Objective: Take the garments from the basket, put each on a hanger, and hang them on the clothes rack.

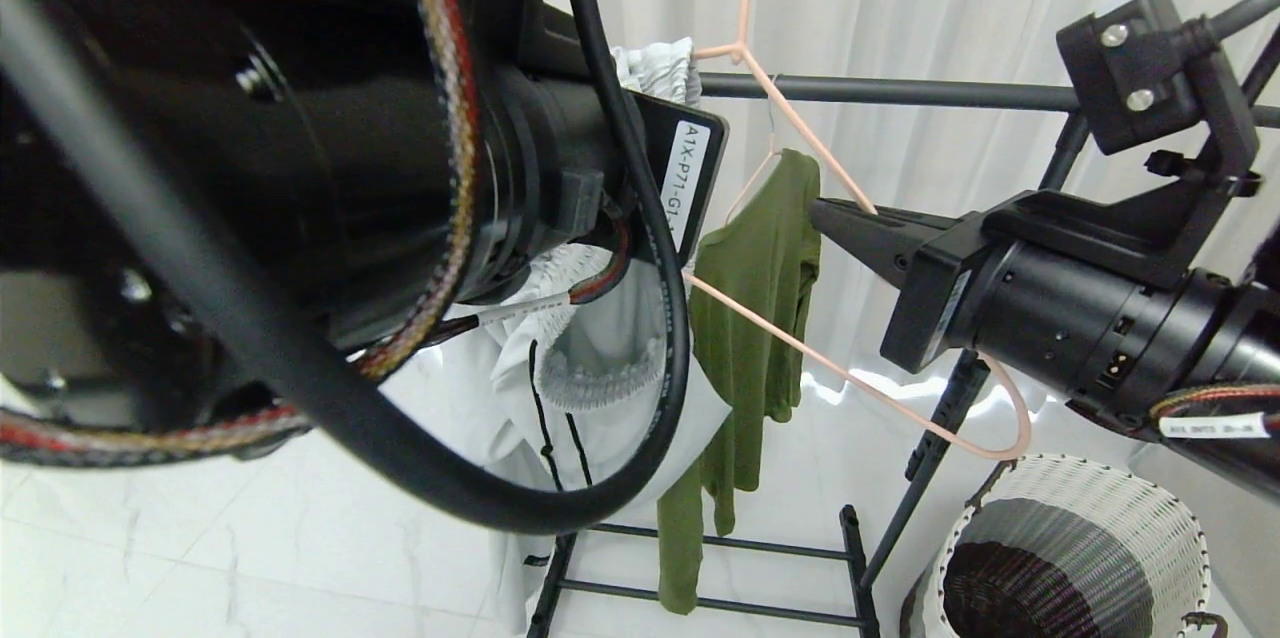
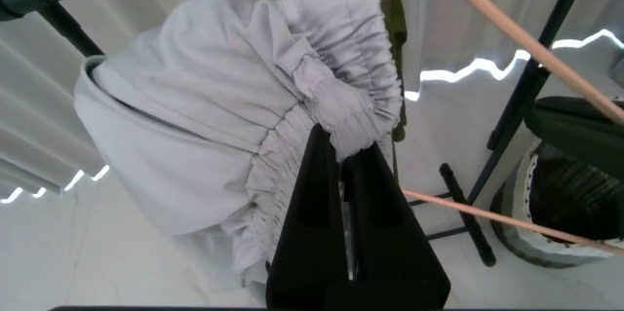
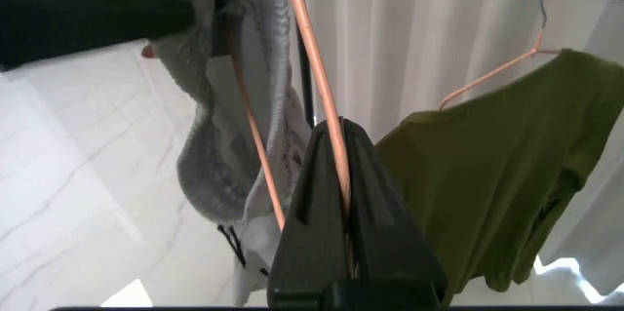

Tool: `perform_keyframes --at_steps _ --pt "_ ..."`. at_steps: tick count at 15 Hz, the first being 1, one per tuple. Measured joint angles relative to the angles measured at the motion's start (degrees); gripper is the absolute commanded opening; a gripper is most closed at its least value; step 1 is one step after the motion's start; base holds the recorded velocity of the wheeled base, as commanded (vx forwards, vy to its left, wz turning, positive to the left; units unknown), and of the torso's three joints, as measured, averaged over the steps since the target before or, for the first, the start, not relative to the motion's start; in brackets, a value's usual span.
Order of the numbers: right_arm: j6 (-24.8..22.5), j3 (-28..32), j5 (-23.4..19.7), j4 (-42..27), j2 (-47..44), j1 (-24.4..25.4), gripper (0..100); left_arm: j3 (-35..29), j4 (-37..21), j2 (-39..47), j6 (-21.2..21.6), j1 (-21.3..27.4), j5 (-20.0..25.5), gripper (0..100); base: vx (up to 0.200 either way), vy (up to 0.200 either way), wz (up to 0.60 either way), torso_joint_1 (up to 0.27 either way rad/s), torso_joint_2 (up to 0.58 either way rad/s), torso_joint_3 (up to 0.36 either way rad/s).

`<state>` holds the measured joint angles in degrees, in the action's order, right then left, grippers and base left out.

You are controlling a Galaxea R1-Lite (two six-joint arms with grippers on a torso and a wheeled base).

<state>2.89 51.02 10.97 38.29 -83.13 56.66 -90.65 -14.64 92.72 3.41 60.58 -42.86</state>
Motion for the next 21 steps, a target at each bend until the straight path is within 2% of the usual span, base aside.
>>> perform_keyframes --at_steps 8,15,18,20,21 --pt "-1.5 1.3 0.0 1.5 1.2 0.1 0 1.6 0.0 -1.3 0.4 0.0 0.0 100 0.000 0.000 0.00 0.000 0.00 0.000" --pt "-3.1 1.2 -0.2 1.7 2.3 -0.4 0 12.0 0.0 -9.3 0.6 -0.6 -0.1 100 0.000 0.000 0.00 0.000 0.00 0.000" --pt "-3.1 1.2 -0.4 1.7 2.7 -0.6 0 15.3 0.0 -12.7 1.4 -3.6 -0.1 100 0.000 0.000 0.00 0.000 0.00 0.000" --pt "-3.2 1.2 -0.8 1.7 2.9 -0.6 0 16.6 1.4 -14.3 2.3 -8.8 0.0 100 0.000 0.000 0.00 0.000 0.00 0.000" --pt "-3.4 1.2 -1.2 1.7 3.0 -0.6 0 16.8 3.9 -14.7 2.5 -10.6 0.5 100 0.000 0.000 0.00 0.000 0.00 0.000"
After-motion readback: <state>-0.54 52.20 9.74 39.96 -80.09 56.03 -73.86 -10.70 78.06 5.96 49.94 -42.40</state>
